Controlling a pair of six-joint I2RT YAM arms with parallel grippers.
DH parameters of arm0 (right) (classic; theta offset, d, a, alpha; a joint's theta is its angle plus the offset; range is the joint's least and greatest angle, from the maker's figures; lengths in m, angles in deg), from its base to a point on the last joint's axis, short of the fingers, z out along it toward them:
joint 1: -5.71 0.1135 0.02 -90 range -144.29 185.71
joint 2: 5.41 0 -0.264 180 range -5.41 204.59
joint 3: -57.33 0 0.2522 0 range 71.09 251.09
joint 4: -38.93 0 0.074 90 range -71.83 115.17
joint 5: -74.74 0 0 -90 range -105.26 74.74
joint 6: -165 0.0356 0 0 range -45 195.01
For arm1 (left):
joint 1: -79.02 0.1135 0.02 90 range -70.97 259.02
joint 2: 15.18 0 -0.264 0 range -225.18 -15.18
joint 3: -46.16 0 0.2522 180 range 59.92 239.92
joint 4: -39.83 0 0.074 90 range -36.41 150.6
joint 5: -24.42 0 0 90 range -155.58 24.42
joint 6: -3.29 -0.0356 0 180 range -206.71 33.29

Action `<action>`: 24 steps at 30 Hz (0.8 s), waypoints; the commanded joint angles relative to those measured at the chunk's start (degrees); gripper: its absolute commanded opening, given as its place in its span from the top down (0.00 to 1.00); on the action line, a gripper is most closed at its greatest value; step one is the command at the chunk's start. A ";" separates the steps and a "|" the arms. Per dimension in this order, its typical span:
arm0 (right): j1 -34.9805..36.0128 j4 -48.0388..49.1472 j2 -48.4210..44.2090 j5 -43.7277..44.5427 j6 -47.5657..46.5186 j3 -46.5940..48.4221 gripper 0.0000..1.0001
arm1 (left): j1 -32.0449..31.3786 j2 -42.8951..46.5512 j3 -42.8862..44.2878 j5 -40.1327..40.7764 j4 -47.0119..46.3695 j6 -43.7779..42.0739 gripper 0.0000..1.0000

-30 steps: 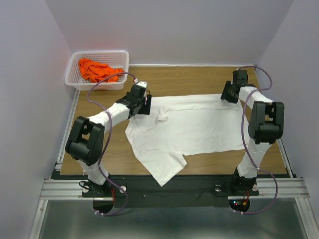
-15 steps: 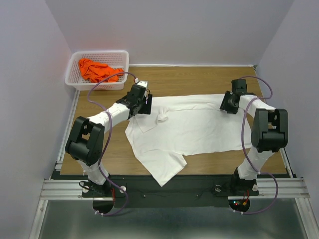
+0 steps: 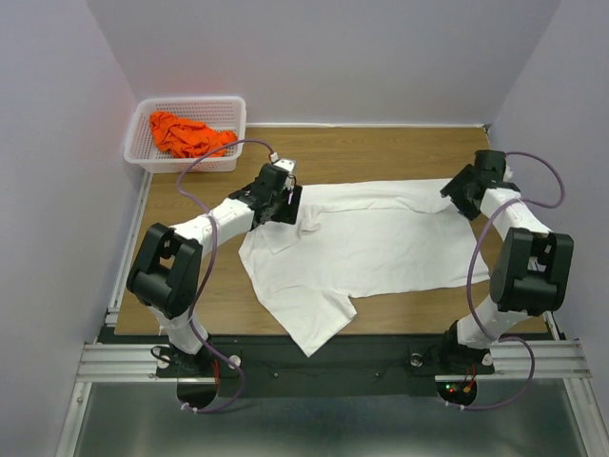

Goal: Fold and stack the t-shirts
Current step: Fold the tshirt

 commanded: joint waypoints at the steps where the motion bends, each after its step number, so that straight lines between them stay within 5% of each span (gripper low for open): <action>1: -5.13 2.04 -3.00 -1.62 10.77 -1.00 0.30 | -1.50 2.86 3.27 -0.42 0.77 -2.76 0.18; 24: -8.03 8.64 7.45 -7.08 23.26 -1.01 0.47 | -6.96 -0.56 7.05 1.69 3.50 -6.10 0.18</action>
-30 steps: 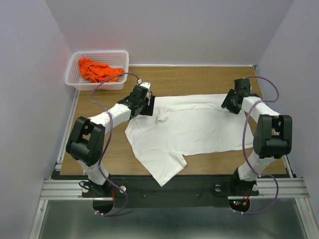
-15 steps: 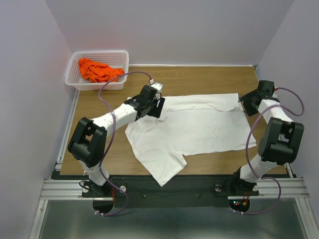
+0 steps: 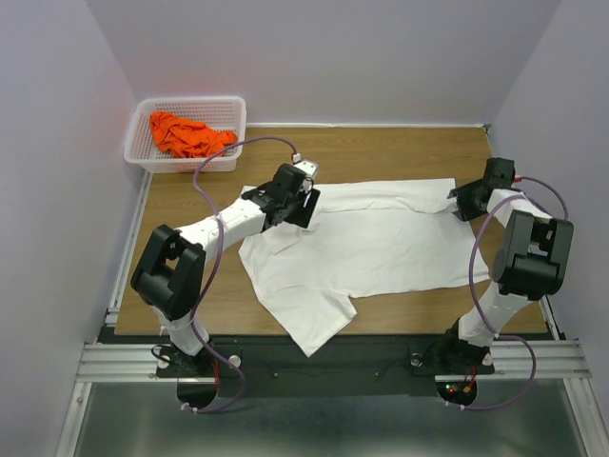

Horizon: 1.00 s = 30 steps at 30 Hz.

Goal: Fold and stack the t-shirts
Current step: Fold the tshirt

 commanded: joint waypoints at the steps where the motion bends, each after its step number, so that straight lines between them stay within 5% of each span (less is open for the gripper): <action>1: 0.10 3.57 1.27 0.53 1.84 -0.42 0.48 | -0.79 -0.35 2.85 0.84 0.50 -1.16 0.18; 8: 0.10 4.27 2.15 1.32 1.93 -1.12 0.53 | -0.97 -0.78 2.77 0.84 0.77 -1.34 0.18; 14: 0.10 4.27 -0.21 2.64 -1.49 -0.86 0.88 | -1.23 -0.79 2.59 0.84 0.94 -1.43 0.18; 18: 0.10 4.27 -3.03 2.02 -4.48 -1.47 0.99 | -1.23 -0.96 2.68 0.40 1.03 -1.52 0.18; 30: 0.19 4.27 -6.12 0.70 -13.80 -6.30 0.99 | -1.50 -2.36 3.99 -2.41 2.61 -1.34 0.18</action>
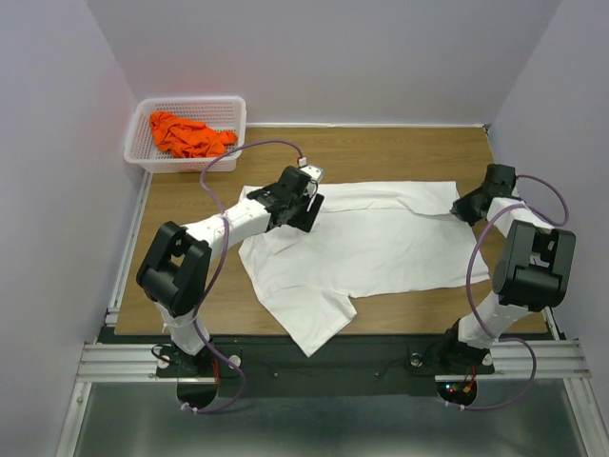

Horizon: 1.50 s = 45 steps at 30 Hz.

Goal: Fold and stack the t-shirts
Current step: Fold the tshirt

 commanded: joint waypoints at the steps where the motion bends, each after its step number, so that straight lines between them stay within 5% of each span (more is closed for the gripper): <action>1: 0.19 1.60 -0.59 1.84 -4.86 -1.23 0.99 | -0.51 -0.68 3.43 -1.75 1.26 -0.58 0.18; 17: 0.19 3.10 5.48 2.99 -10.58 2.19 0.99 | -4.55 -9.03 9.67 0.17 2.58 -4.70 0.21; 26: 0.19 3.19 6.63 2.64 -12.08 3.69 0.99 | -8.16 -11.14 8.53 5.88 0.47 -10.33 0.35; 37: 0.19 3.19 8.30 2.72 -12.78 5.97 0.99 | -8.95 -13.25 7.82 8.79 -1.46 -11.47 0.64; 42: 0.19 3.10 8.74 3.42 -14.09 7.20 0.99 | -8.95 -13.52 8.70 9.14 -0.94 -12.17 0.98; 45: 0.19 3.10 8.48 4.57 -15.41 8.17 0.99 | -8.95 -11.95 8.53 9.14 0.73 -12.35 1.00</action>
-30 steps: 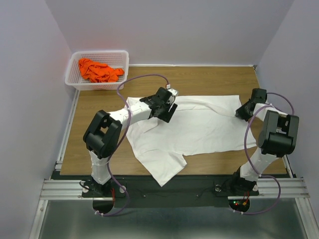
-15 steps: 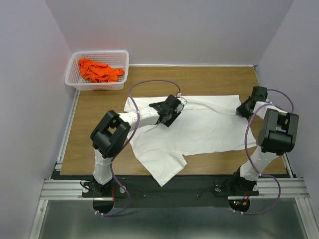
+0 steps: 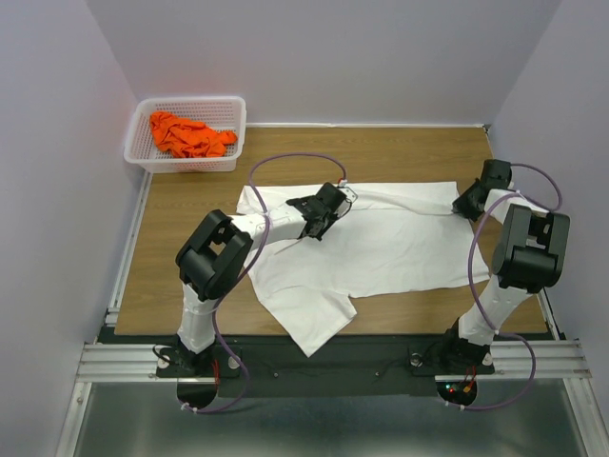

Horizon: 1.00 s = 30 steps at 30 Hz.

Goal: Fold and stack the t-shirts
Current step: Fold the tshirt

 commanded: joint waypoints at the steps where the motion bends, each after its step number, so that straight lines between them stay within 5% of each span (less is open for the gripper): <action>1: 0.19 1.83 -0.03 2.89 -2.78 3.36 0.99 | -0.28 2.40 0.73 1.05 1.08 -1.23 1.00; 30: 0.10 1.66 -1.17 7.02 -7.18 6.09 0.99 | -0.10 9.26 0.82 -2.29 12.42 -3.34 1.00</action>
